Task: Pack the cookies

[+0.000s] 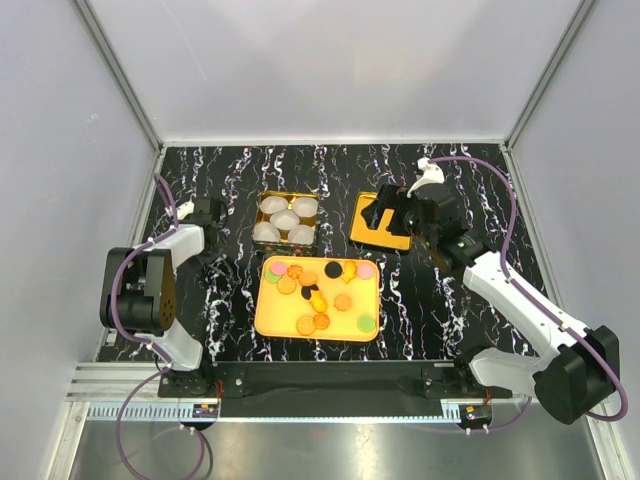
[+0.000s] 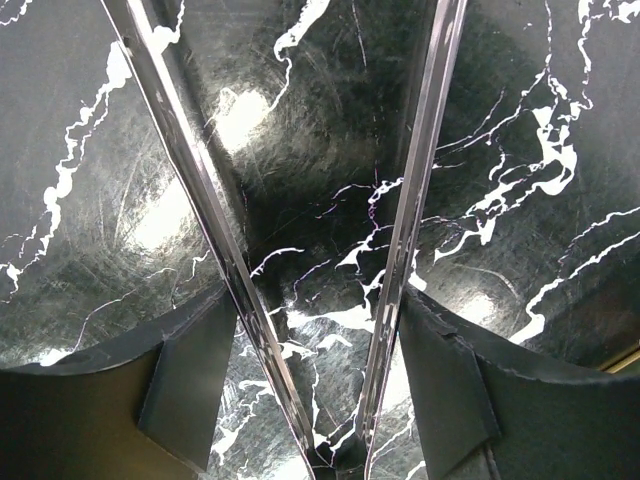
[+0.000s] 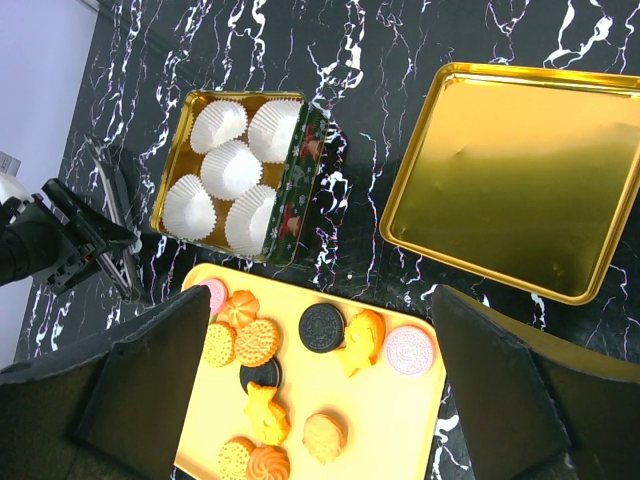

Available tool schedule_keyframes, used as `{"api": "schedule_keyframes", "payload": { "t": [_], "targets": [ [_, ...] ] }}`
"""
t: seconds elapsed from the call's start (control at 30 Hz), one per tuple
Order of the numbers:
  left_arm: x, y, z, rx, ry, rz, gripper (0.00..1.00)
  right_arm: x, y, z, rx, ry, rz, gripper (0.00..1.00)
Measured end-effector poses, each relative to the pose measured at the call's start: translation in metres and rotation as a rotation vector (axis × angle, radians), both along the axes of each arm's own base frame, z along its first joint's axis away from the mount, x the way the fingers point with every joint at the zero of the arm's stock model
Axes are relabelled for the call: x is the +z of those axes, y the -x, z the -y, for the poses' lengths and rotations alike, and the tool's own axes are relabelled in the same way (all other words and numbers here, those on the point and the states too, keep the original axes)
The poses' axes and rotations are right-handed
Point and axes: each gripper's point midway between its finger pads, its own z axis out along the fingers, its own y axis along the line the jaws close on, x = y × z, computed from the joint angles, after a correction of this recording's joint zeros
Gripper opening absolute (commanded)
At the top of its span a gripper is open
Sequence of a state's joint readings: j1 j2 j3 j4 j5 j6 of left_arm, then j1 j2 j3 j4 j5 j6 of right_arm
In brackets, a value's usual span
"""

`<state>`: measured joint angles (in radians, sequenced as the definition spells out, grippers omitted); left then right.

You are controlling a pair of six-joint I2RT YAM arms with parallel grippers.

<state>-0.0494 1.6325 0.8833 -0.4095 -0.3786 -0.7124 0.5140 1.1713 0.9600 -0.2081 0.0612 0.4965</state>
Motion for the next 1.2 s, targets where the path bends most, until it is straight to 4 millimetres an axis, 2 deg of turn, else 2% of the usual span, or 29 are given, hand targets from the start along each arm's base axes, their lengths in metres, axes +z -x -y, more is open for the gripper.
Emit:
{"api": "schedule_keyframes", "payload": {
  "t": [0.13,0.53,0.67,0.77,0.97,1.1,1.2],
  "targets": [
    [0.000,0.000,0.001,-0.006,-0.002,-0.002,0.77,0.000,0.000,0.000,0.000,0.000,0.000,1.00],
    [0.000,0.002,-0.001,0.003,-0.012,-0.006,0.77,0.000,0.000,0.000,0.002,0.000,-0.002,1.00],
    [0.000,0.001,-0.001,0.006,-0.011,-0.008,0.70,-0.001,0.001,0.000,0.003,0.000,-0.003,1.00],
    [0.000,0.000,0.001,0.006,-0.009,-0.009,0.55,-0.001,0.001,0.000,0.004,0.002,-0.007,1.00],
    [0.003,0.005,0.008,-0.021,-0.021,-0.022,0.53,-0.002,0.003,-0.003,0.020,-0.004,-0.012,1.00],
    [0.022,0.014,0.024,-0.096,-0.059,-0.032,0.54,-0.002,0.003,-0.003,0.024,-0.005,-0.012,1.00],
    [0.054,0.009,0.038,-0.148,-0.076,0.039,0.54,-0.002,0.003,-0.003,0.024,-0.006,-0.012,1.00]
  ]
}}
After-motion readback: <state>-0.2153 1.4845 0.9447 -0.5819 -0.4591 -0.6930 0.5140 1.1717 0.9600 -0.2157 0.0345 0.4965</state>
